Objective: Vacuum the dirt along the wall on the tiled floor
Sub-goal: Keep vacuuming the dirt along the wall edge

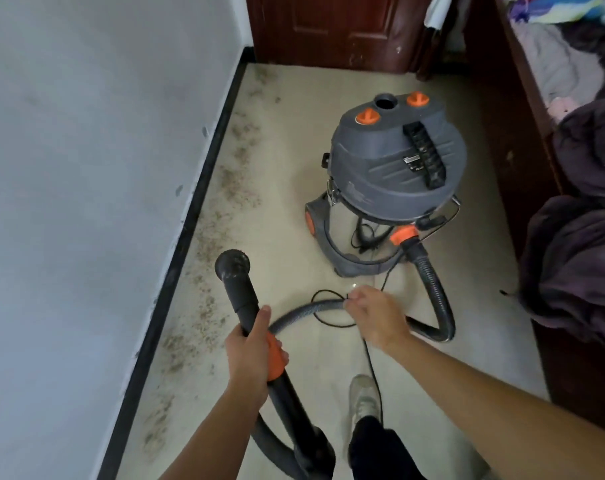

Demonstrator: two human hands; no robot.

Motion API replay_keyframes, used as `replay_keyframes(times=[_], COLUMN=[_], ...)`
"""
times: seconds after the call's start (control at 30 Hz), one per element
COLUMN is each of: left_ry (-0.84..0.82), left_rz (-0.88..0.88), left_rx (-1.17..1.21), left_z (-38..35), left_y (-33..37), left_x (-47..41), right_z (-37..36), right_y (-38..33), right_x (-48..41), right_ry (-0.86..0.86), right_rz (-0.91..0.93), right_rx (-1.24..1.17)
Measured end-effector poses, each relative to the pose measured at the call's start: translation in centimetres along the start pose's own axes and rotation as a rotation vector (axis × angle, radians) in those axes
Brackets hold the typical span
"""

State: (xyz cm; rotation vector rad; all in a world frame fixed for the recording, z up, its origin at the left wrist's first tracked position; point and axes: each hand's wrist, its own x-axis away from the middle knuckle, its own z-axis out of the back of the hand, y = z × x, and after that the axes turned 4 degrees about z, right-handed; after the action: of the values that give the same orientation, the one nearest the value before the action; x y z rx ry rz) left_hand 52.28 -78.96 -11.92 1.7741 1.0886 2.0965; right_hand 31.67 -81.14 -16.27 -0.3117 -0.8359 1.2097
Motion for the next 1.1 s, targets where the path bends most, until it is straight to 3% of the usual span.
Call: replay_keyframes(times=[0.13, 0.37, 0.5, 0.63, 0.73, 0.9, 1.1], left_ry=[0.024, 0.122, 0.191, 0.098, 0.058, 0.150, 0.237], left_rz=[-0.022, 0.026, 0.142, 0.273, 0.318, 0.356, 0.362], left_rx=[0.040, 0.256, 0.365, 0.471, 0.225, -0.064, -0.312], left_z=[8.4, 23.1, 29.3, 33.9, 36.8, 40.9, 45.2], left_y=[-2.0, -5.9, -10.1, -16.7, -23.5, -35.9, -50.7], left_x=[2.8, 7.9, 9.6, 9.7, 9.0, 8.7, 8.0], right_z=[-7.9, -18.0, -22.8, -26.9, -28.1, -26.3, -29.0], right_y=[-2.7, -7.7, -6.9, -3.4, 1.9, 13.5, 22.3], right_x=[11.0, 27.2, 33.2, 36.5, 37.4, 38.6, 40.0], right_ry=[-0.292, -0.695, -0.660, -0.622, -0.575, -0.406, -0.309], right_rz=[-0.063, -0.069, 0.037, 0.165, 0.173, 0.028, -0.086], right_rx=[-0.283, -0.280, -0.068, 0.147, 0.330, 0.627, 0.559])
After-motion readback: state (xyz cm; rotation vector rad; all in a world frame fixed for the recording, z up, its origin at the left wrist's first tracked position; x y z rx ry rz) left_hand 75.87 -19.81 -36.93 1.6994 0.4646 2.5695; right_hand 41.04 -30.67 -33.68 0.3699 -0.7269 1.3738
